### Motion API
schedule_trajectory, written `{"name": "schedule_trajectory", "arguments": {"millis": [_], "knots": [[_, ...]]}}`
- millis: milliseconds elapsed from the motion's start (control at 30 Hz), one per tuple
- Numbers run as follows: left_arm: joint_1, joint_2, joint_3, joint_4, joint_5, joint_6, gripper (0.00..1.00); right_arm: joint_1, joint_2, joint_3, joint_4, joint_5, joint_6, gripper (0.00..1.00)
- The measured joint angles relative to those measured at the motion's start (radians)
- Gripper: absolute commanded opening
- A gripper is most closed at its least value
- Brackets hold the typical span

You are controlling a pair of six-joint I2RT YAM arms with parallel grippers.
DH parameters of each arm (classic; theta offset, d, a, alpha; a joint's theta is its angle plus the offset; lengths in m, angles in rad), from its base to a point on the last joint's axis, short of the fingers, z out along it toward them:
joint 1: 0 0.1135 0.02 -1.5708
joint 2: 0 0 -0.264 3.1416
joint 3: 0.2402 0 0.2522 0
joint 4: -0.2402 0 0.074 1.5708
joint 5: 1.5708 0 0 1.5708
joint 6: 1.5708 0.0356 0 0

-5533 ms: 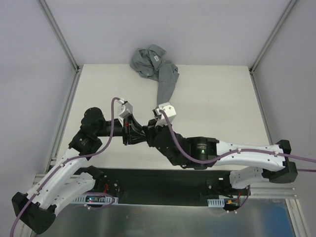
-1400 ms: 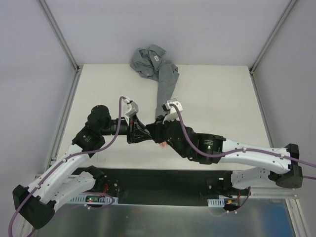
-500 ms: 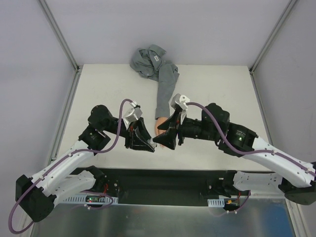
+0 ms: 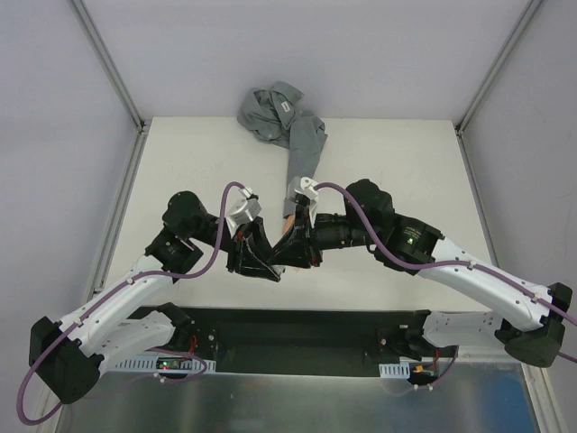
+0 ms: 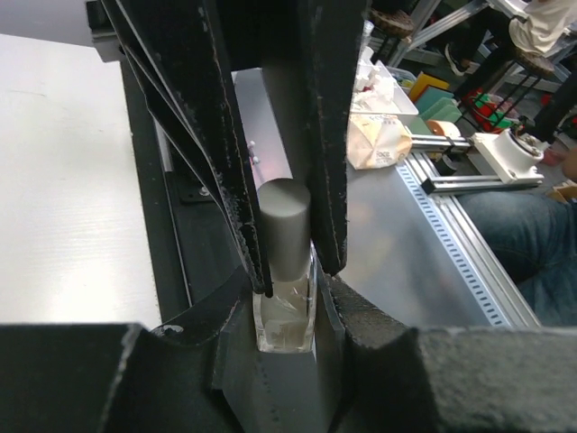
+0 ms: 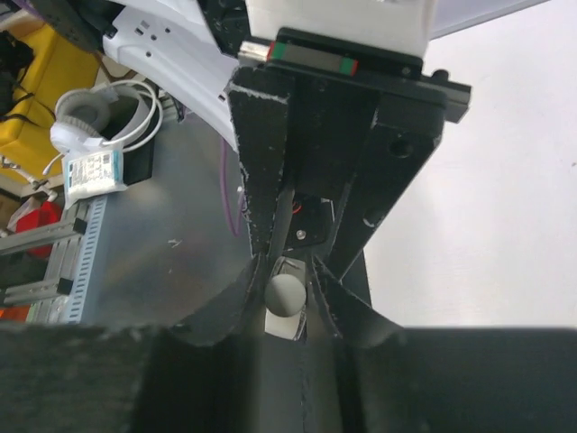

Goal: Paint the nails

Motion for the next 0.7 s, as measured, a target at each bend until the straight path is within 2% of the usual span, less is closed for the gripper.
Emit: {"name": "schedule_trajectory", "arguments": {"millis": [33,67,233,300,367,433,500,567,633,667,700], "knots": [[0.0,0.0,-0.002,-0.002,0.001,-0.001,0.0,-0.004,0.005,0.0,0.002,-0.011,0.002,0.04],[0.0,0.0,-0.002,-0.006,0.001,-0.002,0.0,-0.005,0.006,0.0,0.003,-0.013,0.0,0.01],[0.021,-0.023,0.0,-0.085,-0.066,0.042,0.0,-0.011,0.005,-0.009,0.013,0.01,-0.002,0.01],[0.045,-0.04,0.001,-0.14,-0.129,0.072,0.0,-0.01,-0.004,-0.034,0.045,0.079,0.002,0.01],[0.073,-0.056,0.001,-0.191,-0.209,0.108,0.0,0.014,-0.011,-0.05,0.064,0.225,0.023,0.0],[0.097,-0.072,0.001,-0.23,-0.295,0.141,0.0,0.098,-0.005,-0.04,0.049,0.509,0.074,0.0],[0.111,-0.092,0.001,-0.275,-0.365,0.166,0.0,0.229,0.047,0.037,-0.026,0.864,0.166,0.0],[0.114,-0.112,0.005,-0.297,-0.417,0.18,0.0,0.294,0.103,0.105,-0.075,1.064,0.241,0.0],[0.124,-0.119,0.011,-0.312,-0.441,0.185,0.0,0.324,0.14,0.135,-0.082,1.19,0.299,0.02],[0.127,-0.117,0.012,-0.313,-0.442,0.185,0.0,0.328,0.145,0.135,-0.081,1.211,0.309,0.07],[0.127,-0.111,0.012,-0.313,-0.443,0.185,0.0,0.329,0.149,0.135,-0.083,1.226,0.315,0.23]]}}
